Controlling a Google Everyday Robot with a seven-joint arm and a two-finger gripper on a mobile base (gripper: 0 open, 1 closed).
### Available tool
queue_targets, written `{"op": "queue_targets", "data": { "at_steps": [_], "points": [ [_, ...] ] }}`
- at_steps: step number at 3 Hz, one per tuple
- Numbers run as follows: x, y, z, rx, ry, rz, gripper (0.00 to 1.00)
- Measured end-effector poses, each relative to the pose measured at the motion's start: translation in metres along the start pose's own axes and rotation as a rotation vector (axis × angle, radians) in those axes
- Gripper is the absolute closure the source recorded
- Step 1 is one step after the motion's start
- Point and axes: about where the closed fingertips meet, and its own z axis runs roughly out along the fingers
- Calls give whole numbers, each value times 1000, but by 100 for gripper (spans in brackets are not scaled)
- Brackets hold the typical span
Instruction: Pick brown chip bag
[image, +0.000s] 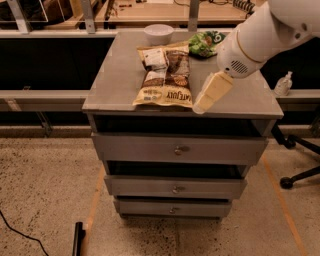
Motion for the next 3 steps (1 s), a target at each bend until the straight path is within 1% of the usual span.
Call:
{"op": "queue_targets", "data": {
  "at_steps": [1,2,3],
  "points": [
    [-8,-24,22,10,-28,17,0],
    [-8,-54,52,4,-120,131,0],
    [-7,-74,94,-29,-223,281,0]
  ]
}}
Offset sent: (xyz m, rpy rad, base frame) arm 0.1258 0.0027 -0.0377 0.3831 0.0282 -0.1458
